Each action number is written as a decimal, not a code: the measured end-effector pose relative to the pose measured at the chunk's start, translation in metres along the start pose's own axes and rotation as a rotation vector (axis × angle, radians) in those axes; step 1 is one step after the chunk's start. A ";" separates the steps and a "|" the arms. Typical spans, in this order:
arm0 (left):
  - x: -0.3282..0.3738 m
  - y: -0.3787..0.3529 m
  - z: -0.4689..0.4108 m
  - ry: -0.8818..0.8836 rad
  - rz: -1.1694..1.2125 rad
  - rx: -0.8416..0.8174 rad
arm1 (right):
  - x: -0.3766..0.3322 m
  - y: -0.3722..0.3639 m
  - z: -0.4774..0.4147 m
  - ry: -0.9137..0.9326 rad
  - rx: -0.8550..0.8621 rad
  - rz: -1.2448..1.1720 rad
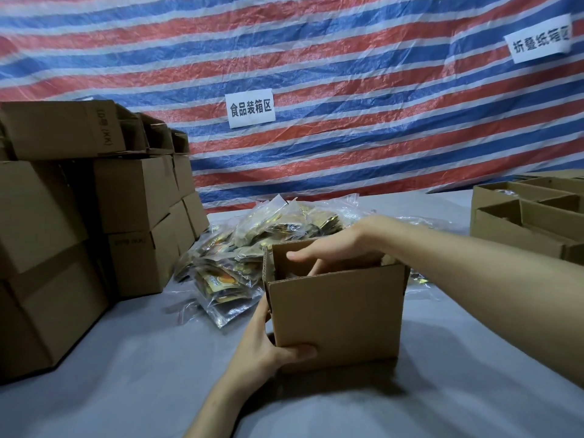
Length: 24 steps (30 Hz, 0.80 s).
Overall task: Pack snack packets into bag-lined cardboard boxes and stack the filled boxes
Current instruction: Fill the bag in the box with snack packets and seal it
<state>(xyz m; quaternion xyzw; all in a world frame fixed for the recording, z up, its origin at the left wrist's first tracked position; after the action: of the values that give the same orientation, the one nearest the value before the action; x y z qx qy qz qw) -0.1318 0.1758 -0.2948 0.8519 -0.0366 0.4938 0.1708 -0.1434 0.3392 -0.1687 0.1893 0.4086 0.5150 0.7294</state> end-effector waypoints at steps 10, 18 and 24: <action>-0.008 0.000 -0.003 0.013 0.006 0.003 | -0.004 0.015 0.006 0.231 0.201 0.068; -0.002 0.000 -0.002 0.005 -0.009 0.005 | 0.057 0.069 0.061 0.744 0.946 -0.592; 0.002 0.002 0.000 0.007 -0.011 0.031 | 0.149 0.051 0.002 0.386 1.185 -0.696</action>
<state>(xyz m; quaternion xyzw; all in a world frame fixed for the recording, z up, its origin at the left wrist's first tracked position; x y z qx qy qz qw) -0.1317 0.1744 -0.2926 0.8528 -0.0235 0.4965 0.1603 -0.1518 0.4951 -0.1915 0.3180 0.7783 -0.0321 0.5405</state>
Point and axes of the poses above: each hand's wrist, its own z-axis away from the middle knuckle, its own y-axis out of the back of the hand, x = y × z, the point moved 6 cm from there along -z, towards the middle knuckle, and after that the axes turned 5 degrees about -y, right-handed, at the moved point
